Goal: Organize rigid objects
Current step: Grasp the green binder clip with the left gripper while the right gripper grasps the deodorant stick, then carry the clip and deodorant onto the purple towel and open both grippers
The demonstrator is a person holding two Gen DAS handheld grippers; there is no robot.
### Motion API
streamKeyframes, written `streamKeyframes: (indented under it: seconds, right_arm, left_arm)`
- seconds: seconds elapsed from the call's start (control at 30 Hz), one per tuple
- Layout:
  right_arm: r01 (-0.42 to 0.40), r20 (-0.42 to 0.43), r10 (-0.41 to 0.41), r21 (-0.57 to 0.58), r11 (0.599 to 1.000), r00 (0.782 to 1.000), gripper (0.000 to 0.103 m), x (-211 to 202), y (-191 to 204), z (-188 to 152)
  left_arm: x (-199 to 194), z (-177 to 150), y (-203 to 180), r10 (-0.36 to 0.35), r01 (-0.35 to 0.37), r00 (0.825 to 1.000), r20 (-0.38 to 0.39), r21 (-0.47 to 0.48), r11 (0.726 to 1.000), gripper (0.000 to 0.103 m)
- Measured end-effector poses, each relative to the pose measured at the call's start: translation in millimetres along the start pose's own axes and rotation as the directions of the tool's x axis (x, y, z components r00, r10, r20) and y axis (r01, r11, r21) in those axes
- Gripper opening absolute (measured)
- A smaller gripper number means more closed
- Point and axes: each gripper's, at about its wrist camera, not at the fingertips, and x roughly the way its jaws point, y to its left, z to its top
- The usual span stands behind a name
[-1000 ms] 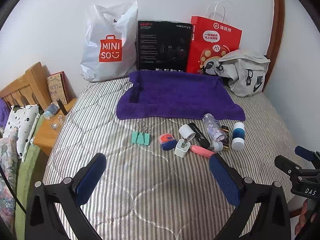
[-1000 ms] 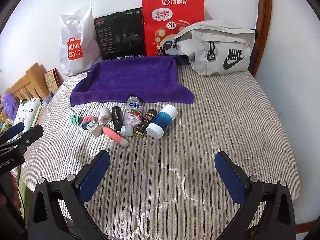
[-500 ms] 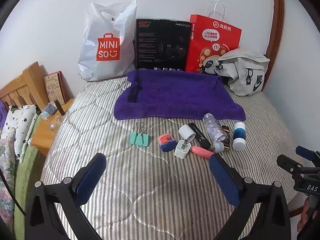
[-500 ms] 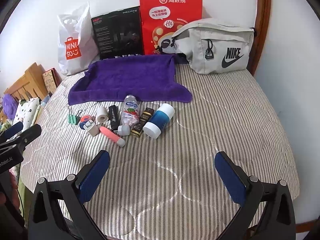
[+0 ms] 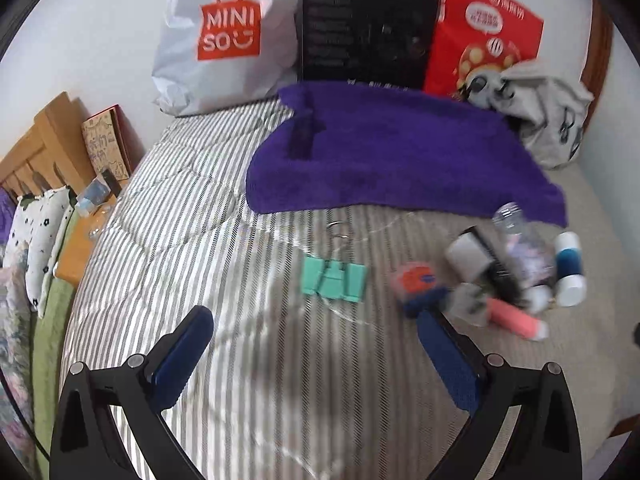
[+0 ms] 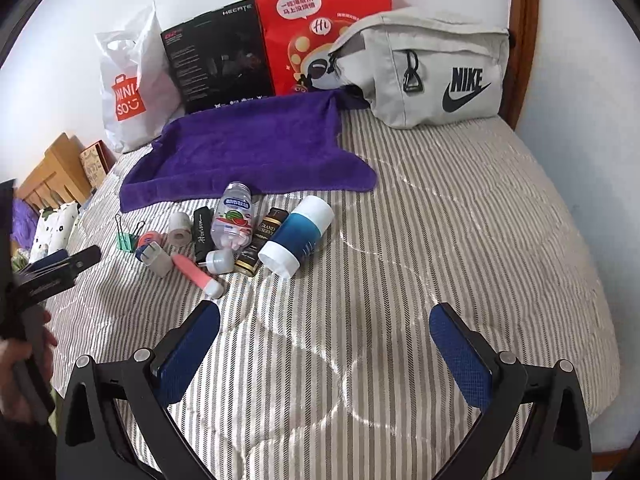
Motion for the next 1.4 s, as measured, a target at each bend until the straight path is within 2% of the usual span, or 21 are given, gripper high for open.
streamKeyframes:
  seconds: [0.07, 0.13, 0.23, 0.37, 0.47, 0.5, 0.87, 1.0, 1.1, 1.17, 1.23, 1.3, 1.4]
  right_arm:
    - [-0.006, -0.010, 0.006, -0.002, 1.000, 1.000, 0.103, 7, -4, 0]
    - [-0.009, -0.020, 0.009, 0.006, 1.000, 1.000, 0.103, 13, -8, 0]
    - [-0.014, -0.038, 0.015, 0.011, 1.000, 0.999, 0.103, 22, -12, 1]
    - [-0.008, -0.058, 0.009, 0.027, 1.000, 0.998, 0.103, 35, -16, 5]
    - [-0.013, -0.058, 0.015, 0.041, 0.999, 0.998, 0.103, 42, -18, 9]
    - [-0.016, -0.058, 0.018, 0.047, 0.999, 0.998, 0.103, 44, -18, 10]
    - [-0.017, -0.081, 0.023, 0.068, 0.998, 0.996, 0.097, 92, 3, 40]
    - [0.016, -0.121, -0.010, 0.047, 0.999, 0.993, 0.086, 113, 11, 43]
    - [0.030, -0.124, -0.025, 0.040, 0.999, 0.992, 0.085, 117, 9, 39]
    - [0.074, -0.125, -0.072, 0.016, 0.997, 0.990, 0.084, 115, 6, 38]
    - [0.118, -0.121, -0.117, 0.005, 0.993, 0.986, 0.076, 114, 1, 38]
    - [0.113, -0.136, -0.111, 0.012, 0.993, 0.984, 0.067, 117, -3, 38]
    - [0.125, -0.133, -0.127, -0.019, 0.992, 0.983, 0.063, 118, -2, 36]
  left_arm:
    - [15, 2, 2, -0.009, 0.010, 1.000, -0.019, 0.013, 1.000, 0.098]
    - [27, 3, 2, -0.033, 0.034, 0.999, -0.035, 0.025, 0.999, 0.089]
    - [38, 5, -3, -0.039, 0.041, 0.999, -0.038, 0.048, 0.998, 0.087]
    - [45, 8, -2, -0.060, 0.061, 0.998, -0.022, 0.052, 0.997, 0.074]
    - [44, 8, -2, -0.078, 0.078, 0.997, 0.003, 0.059, 0.995, 0.051]
    - [43, 7, -2, -0.087, 0.086, 0.996, 0.012, 0.062, 0.994, 0.039]
    - [41, 1, -3, -0.107, 0.105, 0.994, 0.030, 0.060, 0.993, 0.039]
    - [41, 2, -5, -0.109, 0.107, 0.994, 0.026, 0.066, 0.992, 0.039]
    - [40, 2, -6, -0.109, 0.107, 0.994, 0.026, 0.069, 0.992, 0.039]
    - [40, 1, -6, -0.107, 0.105, 0.994, 0.026, 0.068, 0.992, 0.039]
    - [40, 2, -6, -0.098, 0.096, 0.995, 0.026, 0.073, 0.993, 0.039]
    - [40, 2, -6, -0.091, 0.089, 0.996, 0.022, 0.070, 0.994, 0.039]
    - [40, 2, -5, -0.089, 0.087, 0.996, 0.016, 0.069, 0.994, 0.039]
